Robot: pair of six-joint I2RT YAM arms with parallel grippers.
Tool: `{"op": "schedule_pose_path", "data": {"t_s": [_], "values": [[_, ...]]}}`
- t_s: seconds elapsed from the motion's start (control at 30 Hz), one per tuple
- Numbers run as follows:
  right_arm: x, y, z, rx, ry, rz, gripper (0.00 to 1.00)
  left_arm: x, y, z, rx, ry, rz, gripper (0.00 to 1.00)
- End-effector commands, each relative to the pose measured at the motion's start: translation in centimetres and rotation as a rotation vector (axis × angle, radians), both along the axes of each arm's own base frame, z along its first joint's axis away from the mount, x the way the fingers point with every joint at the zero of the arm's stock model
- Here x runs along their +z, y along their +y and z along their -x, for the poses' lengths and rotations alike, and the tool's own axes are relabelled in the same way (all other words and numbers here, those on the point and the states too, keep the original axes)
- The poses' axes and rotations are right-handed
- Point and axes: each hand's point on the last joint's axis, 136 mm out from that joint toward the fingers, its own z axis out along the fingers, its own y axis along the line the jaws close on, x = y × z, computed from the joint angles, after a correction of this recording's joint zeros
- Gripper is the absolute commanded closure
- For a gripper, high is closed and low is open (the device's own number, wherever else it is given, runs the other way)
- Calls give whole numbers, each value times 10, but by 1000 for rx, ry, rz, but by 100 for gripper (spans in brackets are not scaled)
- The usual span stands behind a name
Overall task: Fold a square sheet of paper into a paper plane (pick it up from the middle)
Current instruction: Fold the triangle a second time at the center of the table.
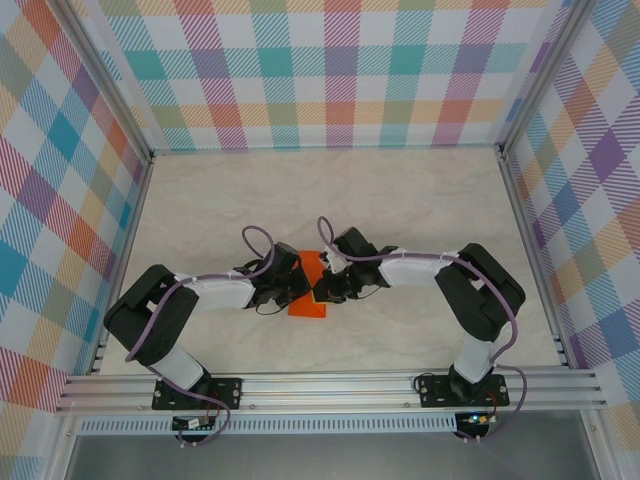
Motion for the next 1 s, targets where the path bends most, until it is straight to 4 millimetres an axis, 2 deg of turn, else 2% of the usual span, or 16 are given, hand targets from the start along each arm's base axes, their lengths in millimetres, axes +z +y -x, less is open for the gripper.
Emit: {"op": "schedule_pose_path", "data": {"t_s": [0.0, 0.3, 0.6, 0.97], "values": [[-7, 4, 4, 18, 45, 24, 92, -30, 28, 20, 9, 84, -126, 94], [-27, -2, 9, 33, 78, 95, 90, -31, 29, 22, 7, 89, -129, 94], [-37, -14, 16, 34, 85, 144, 89, -33, 33, 24, 16, 91, -142, 94], [-57, -40, 32, 46, 98, 259, 87, -38, 36, 26, 21, 99, -153, 94]]}}
